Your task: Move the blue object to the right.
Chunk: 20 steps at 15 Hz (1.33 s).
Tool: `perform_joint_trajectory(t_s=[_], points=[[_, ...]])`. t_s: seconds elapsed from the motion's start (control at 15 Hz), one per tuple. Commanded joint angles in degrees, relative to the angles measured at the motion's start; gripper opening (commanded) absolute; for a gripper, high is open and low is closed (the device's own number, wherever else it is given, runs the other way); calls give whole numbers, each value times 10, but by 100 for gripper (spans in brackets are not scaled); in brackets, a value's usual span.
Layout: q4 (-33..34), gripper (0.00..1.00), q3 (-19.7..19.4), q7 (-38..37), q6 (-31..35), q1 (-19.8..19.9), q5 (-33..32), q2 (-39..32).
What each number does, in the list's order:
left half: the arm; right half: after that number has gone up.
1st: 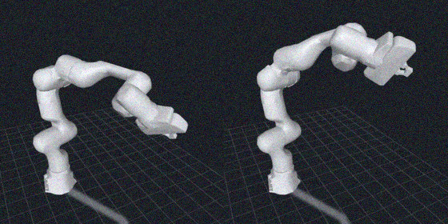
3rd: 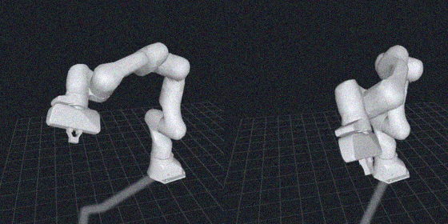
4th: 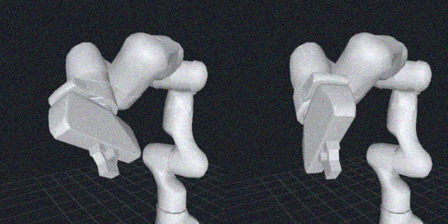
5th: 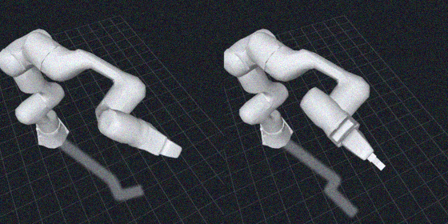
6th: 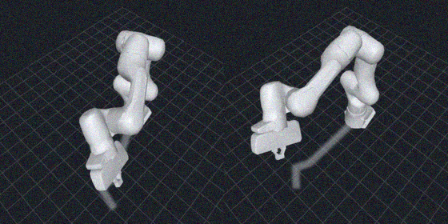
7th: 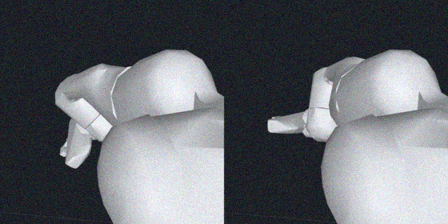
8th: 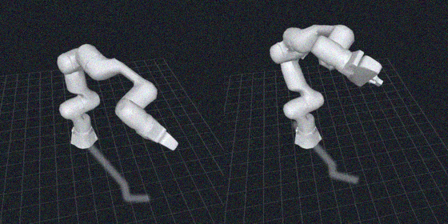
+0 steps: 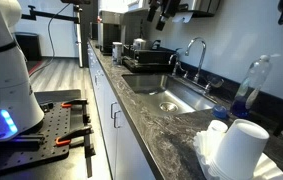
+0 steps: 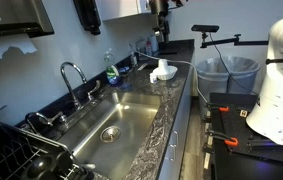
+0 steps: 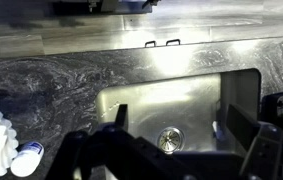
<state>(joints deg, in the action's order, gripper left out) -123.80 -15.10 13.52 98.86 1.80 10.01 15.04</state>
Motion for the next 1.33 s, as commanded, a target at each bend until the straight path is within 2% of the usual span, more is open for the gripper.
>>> perform_joint_trajectory(t_s=[0.0,0.6,0.93,1.27], points=[[1,100,17,4,-2,19,4,-2],[7,100,24,-8,4,24,4,-12],[13,100,31,-31,47,38,-2,-39],[16,100,30,-19,100,46,-1,-71]])
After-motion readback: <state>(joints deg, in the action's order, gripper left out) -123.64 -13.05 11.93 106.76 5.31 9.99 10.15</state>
